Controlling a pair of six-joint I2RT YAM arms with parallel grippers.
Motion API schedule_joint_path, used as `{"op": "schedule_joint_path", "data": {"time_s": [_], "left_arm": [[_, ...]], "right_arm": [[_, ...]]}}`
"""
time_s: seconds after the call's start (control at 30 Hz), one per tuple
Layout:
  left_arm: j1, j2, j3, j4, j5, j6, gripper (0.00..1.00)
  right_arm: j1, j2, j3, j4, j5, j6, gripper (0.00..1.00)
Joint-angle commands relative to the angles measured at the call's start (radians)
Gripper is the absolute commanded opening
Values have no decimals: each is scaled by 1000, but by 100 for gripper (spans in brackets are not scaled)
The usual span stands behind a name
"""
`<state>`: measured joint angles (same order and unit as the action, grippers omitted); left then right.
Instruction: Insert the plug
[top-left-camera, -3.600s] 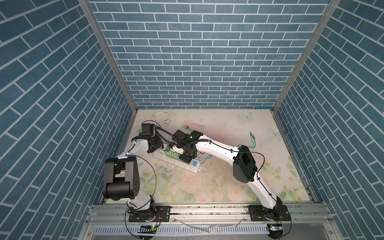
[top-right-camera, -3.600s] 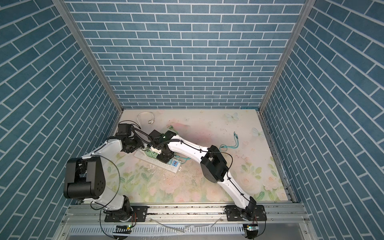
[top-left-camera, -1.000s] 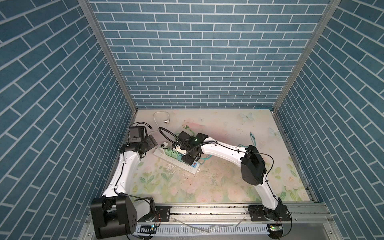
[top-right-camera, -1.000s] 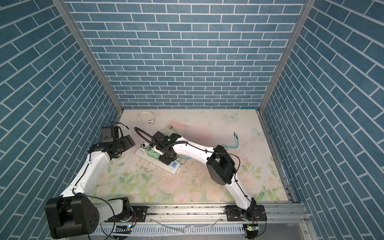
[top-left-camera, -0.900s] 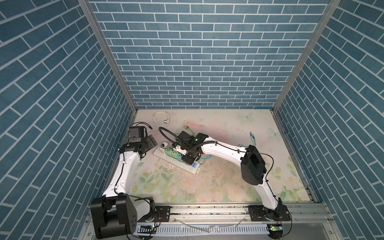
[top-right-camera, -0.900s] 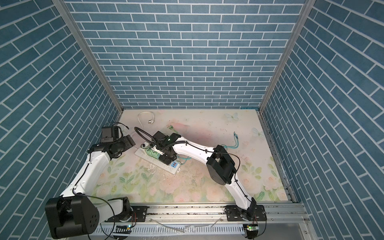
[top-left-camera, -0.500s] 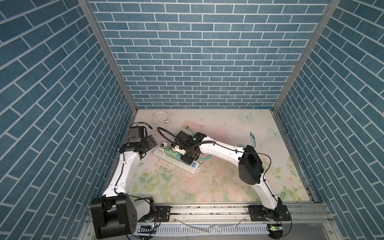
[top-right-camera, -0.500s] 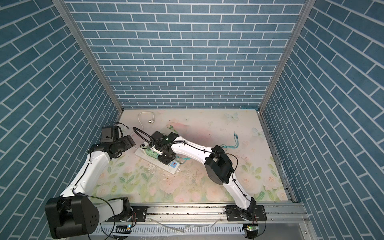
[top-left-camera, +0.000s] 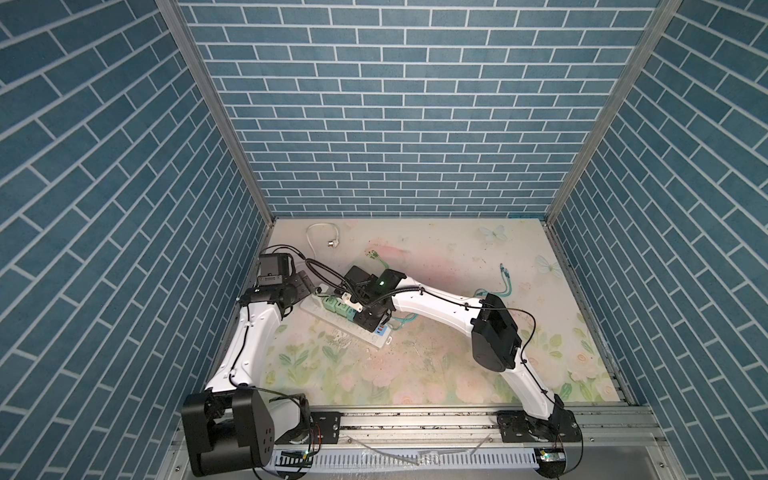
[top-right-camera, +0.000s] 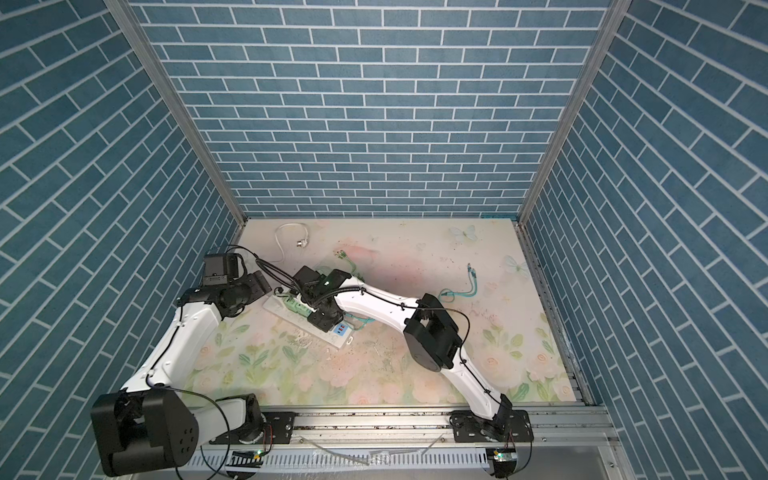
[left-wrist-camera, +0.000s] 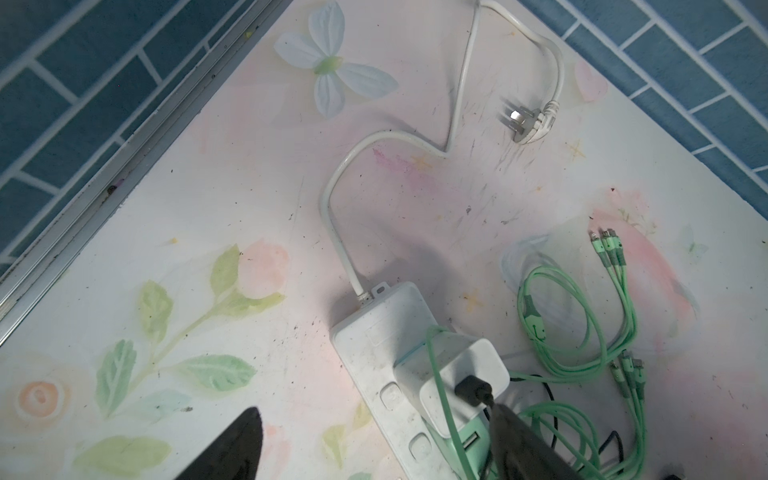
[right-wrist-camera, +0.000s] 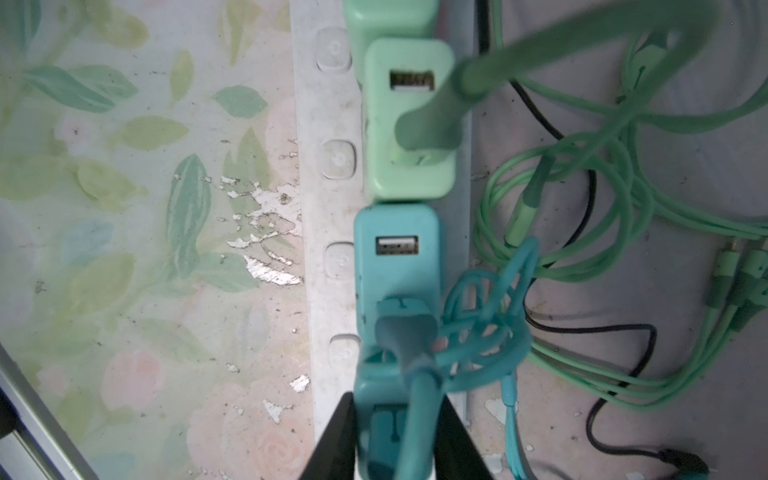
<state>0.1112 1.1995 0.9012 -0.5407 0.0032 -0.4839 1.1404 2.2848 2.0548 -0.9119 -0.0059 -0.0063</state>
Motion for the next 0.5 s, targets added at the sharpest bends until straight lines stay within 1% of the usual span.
{"op": "schedule_joint_path", "data": {"time_s": [0.0,0.2,0.33,0.43,0.47], "left_arm": [[4,1,-15,4,-1,7,87],[4,-4,-21,4,-3,8,87],[3,-5,-22,5,-5,10,88],[4,-5,-19,4,-9,15,89],[5,-7,-18,4,-12,19,90]], "right_arm": [[13,34,-9,-58,6,-15,39],[-1,15,59,-69,35,-40,47],[-13,8,85,-88,43,-40,57],[-26,-21,61,-77,40,-32,68],[-31,-35,51,-73,44,-27,77]]}}
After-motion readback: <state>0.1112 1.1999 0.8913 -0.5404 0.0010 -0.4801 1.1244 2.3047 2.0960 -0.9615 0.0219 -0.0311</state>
